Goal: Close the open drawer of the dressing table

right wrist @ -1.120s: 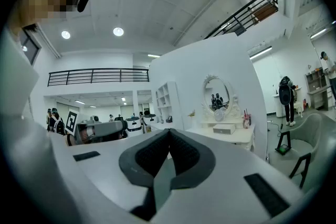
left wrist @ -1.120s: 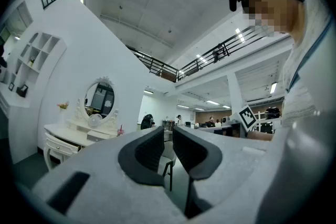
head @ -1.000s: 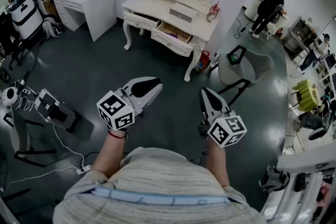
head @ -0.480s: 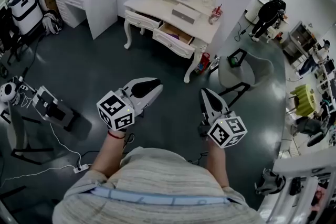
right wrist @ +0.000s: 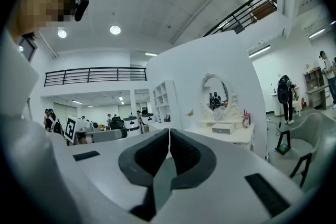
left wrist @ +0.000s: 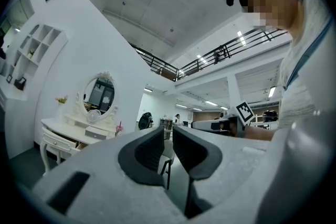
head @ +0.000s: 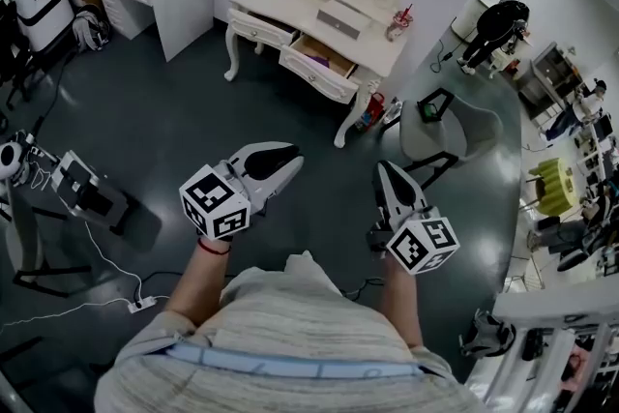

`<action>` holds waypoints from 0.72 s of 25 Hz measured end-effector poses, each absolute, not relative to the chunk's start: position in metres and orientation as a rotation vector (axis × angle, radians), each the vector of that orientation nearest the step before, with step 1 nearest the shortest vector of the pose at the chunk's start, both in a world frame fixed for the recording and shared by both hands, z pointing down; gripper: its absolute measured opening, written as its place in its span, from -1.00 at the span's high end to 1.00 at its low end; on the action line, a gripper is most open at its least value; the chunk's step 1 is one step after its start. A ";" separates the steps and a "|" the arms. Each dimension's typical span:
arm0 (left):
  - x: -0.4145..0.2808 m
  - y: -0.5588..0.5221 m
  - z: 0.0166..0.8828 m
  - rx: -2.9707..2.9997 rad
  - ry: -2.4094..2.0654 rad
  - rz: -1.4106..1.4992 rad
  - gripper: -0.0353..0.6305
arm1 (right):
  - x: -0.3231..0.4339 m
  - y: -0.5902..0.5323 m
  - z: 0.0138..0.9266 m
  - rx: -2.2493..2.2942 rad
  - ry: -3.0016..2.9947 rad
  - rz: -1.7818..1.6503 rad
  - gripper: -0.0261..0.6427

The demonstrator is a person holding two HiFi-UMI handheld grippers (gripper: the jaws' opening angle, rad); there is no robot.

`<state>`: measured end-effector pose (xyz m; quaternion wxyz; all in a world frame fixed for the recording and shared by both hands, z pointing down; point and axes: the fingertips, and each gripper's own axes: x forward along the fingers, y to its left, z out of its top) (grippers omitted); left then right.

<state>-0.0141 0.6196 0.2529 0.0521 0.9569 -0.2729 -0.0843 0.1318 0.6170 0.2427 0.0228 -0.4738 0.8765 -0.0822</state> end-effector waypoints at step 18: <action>0.021 0.450 0.266 2.863 -0.985 -0.133 0.71 | 0.157 0.421 0.248 -1.368 2.766 -0.226 0.89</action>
